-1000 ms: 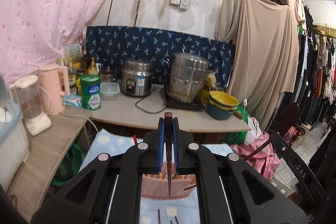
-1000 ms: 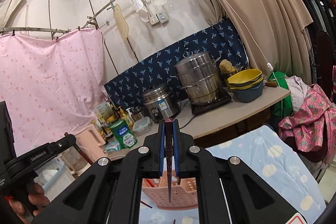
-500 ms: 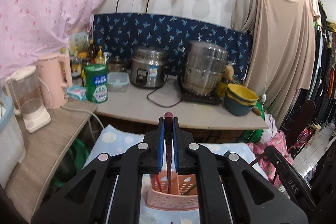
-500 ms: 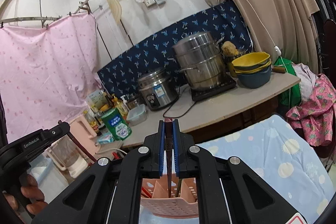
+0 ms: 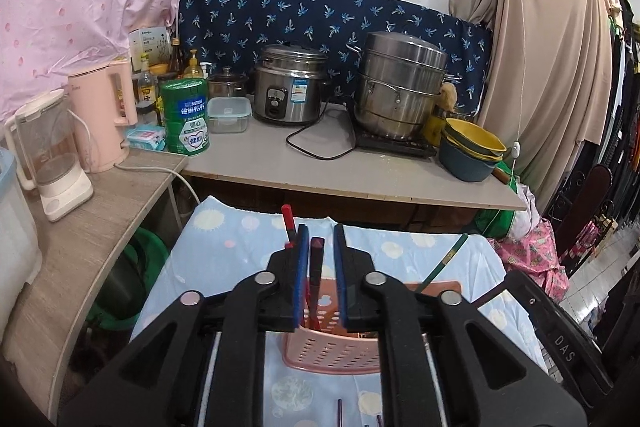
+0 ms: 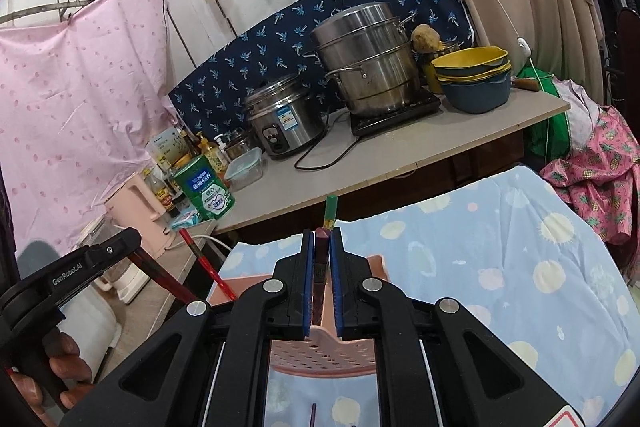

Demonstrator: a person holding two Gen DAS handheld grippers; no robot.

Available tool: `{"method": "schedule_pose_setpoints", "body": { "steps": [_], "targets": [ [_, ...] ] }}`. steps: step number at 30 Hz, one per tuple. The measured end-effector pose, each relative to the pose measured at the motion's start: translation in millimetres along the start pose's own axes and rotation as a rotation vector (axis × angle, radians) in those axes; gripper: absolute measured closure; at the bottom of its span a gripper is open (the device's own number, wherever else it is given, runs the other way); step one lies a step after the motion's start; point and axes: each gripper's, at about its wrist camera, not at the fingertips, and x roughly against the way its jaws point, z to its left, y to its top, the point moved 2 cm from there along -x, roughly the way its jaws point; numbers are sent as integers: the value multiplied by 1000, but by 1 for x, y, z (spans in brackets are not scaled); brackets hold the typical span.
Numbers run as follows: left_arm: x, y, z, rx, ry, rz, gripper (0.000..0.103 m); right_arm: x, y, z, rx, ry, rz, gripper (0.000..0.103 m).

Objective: Organize utensils
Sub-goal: 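Open both tools to drop the chopsticks into the pink holder, then move both tools back down to the remaining utensils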

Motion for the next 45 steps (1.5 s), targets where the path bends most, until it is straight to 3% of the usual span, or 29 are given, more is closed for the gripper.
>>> {"method": "schedule_pose_setpoints", "body": {
  "steps": [2,4,9,16,21,34,45],
  "targets": [
    [1,-4,-1,-8,-1,7,83,3,-2,-3,-9,-7,0,79],
    [2,-8,-3,-11,-4,19,77,7,-3,-5,-16,-11,0,77],
    [14,-18,-9,-22,5,7,46,20,-11,-7,-17,-9,10,76],
    [30,-26,-12,-27,5,11,45,41,-20,-7,-32,2,13,71],
    [47,-50,-12,-41,5,34,44,59,-34,-8,-24,9,30,70],
    [68,-147,3,-5,-16,235,44,101,-109,-10,-14,19,169,70],
    [75,-235,3,-17,-10,402,44,115,-199,-28,58,-65,351,70]
  ]
}}
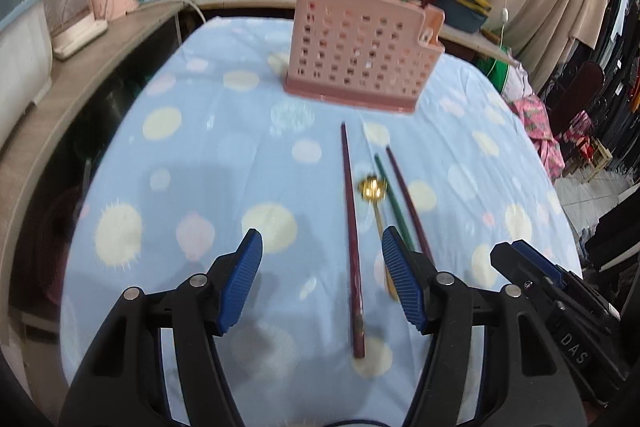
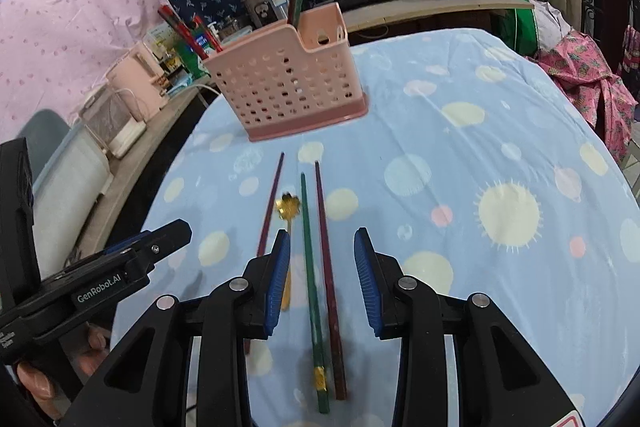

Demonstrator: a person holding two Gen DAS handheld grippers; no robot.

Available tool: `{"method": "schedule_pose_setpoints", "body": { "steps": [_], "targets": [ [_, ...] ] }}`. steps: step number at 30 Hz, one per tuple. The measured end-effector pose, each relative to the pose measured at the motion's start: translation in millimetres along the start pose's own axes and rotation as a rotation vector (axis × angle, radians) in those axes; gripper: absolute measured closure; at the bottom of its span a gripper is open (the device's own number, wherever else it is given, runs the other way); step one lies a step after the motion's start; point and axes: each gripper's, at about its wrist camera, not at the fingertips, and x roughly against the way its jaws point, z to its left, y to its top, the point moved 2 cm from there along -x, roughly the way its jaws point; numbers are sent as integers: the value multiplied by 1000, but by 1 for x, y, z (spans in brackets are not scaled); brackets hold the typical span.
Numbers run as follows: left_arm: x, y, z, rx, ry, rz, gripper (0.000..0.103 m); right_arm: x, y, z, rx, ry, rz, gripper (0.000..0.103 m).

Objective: Organize utensils
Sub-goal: 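Move both tools back down to the remaining utensils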

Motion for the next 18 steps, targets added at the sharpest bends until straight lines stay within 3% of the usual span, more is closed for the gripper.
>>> {"method": "schedule_pose_setpoints", "body": {
  "steps": [7,18],
  "targets": [
    [-11,-34,-2,-16,18,60,44,-6,-38,-10,43,-58,63,70],
    [-19,-58,-2,-23,44,101,44,-11,-64,-7,96,-83,112,70]
  ]
}}
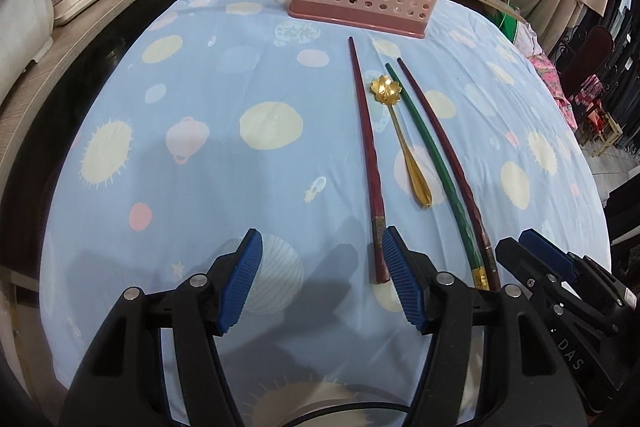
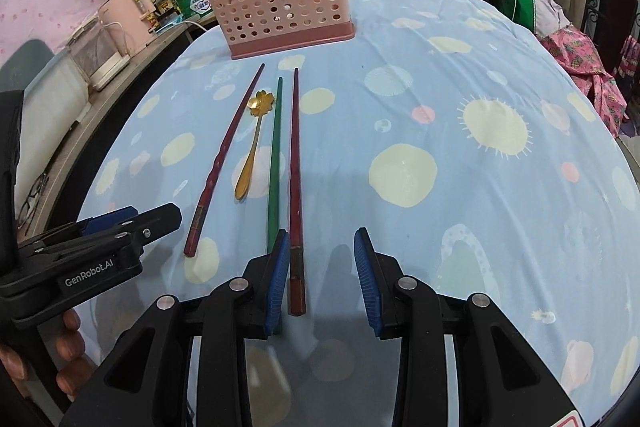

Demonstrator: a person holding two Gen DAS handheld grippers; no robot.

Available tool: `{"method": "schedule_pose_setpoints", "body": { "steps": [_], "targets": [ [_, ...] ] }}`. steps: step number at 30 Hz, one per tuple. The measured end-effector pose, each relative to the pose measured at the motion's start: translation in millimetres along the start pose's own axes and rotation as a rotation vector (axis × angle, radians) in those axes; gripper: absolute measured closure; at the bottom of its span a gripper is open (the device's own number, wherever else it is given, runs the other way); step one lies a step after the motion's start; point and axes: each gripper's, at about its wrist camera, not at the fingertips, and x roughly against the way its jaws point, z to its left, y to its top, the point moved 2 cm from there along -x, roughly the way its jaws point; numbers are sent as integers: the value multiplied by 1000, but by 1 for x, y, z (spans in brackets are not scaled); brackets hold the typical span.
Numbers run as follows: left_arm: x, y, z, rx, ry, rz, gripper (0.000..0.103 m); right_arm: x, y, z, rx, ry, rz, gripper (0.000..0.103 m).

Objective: Organize utensils
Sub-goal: 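Move both tools back down to the remaining utensils, then grasp a dark red chopstick with the left tool while the right tool grasps another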

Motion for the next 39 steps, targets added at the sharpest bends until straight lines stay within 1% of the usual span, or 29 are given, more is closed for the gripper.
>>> {"method": "schedule_pose_setpoints", "body": {
  "steps": [2,8,16,17,19,30,39],
  "targets": [
    [-1,-2,0,0,1,5,44,-1,-2,0,2,-1,4,70],
    [-4,-3,-1,-4,4,13,44,-6,-4,3,13,-3,22,75],
    [-8,-4,-2,-7,3,24,44,-9,-6,3,18,4,25,76],
    [-9,-4,-2,-8,3,24,44,-10,-7,3,20,-1,28,79],
    [-9,-4,-2,-8,3,24,44,-11,-7,3,22,-10,30,81],
    [-9,-4,-3,-9,0,24,44,-12,-8,4,30,-17,27,82],
    [-10,-3,-8,-11,-28,25,44,-12,-8,4,33,-20,26,82]
  ]
}}
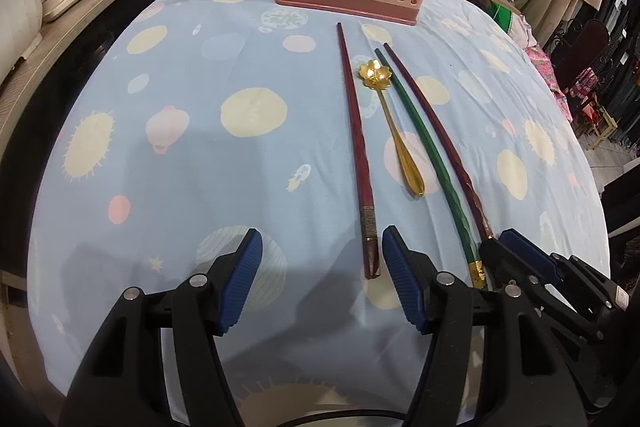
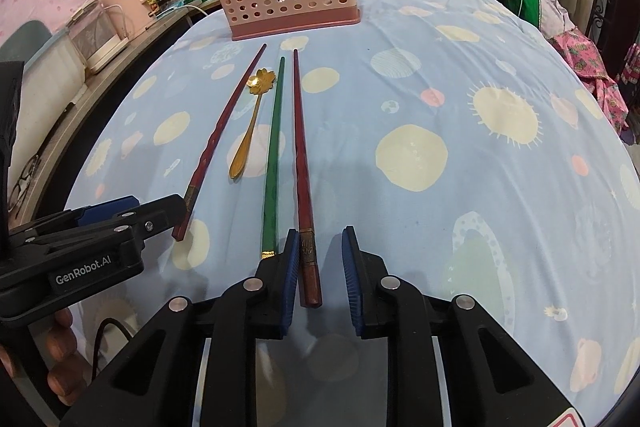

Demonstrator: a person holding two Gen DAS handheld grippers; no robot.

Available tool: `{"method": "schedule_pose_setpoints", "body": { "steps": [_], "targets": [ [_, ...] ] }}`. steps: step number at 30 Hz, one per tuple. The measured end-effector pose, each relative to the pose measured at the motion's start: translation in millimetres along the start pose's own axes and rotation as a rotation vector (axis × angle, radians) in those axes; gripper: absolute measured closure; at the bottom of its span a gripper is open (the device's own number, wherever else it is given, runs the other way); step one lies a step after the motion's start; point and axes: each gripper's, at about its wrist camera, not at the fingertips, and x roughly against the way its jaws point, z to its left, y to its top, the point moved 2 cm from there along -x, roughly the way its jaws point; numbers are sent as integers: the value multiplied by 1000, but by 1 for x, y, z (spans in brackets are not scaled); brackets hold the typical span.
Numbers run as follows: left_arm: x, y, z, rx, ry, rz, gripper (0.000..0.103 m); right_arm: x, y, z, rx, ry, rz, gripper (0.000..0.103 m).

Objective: Organize utensils
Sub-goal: 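Grasp a dark red chopstick with the left tool while the right tool grasps another, then lift both dark red chopsticks and carry them over the pink holder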

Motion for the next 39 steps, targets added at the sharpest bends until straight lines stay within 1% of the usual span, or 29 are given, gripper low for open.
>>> {"method": "schedule_pose_setpoints", "body": {
  "steps": [5,7,9,11,13,15,16,18,21,28,30,32,33,39],
  "targets": [
    [-2,2,-3,-14,2,-1,44,0,0,0,3,-1,-2,82],
    [-3,2,-5,-22,6,-1,47,0,0,1,5,-2,-3,82],
    [-4,2,-6,-31,8,-3,54,0,0,1,6,-2,-3,82],
    [-3,2,-7,-36,8,-4,58,0,0,1,7,-3,-3,82],
    [-3,2,-6,-37,5,-6,64,0,0,1,7,-3,-4,82],
    [-3,3,-6,-40,2,-5,76,0,0,1,6,-3,-4,82],
    [-3,3,-6,-40,0,-5,78,0,0,1,6,-3,-4,82],
    [-4,2,-5,-38,-5,-4,87,0,0,1,7,-3,-4,82],
    [-4,2,-6,-38,-15,0,96,0,0,1,8,-4,-4,82],
    [-2,1,-8,-44,-27,8,96,0,0,1,8,-4,-5,82],
    [-2,1,-8,-41,-28,8,96,0,0,1,6,-3,-6,85],
    [-1,2,-8,-39,-31,9,96,1,0,0,1,1,-6,92],
    [-1,2,-8,-39,-30,9,96,1,0,0,-3,3,-6,93],
    [3,2,-8,-35,-32,4,96,1,2,-1,-4,6,-6,94]
  ]
}}
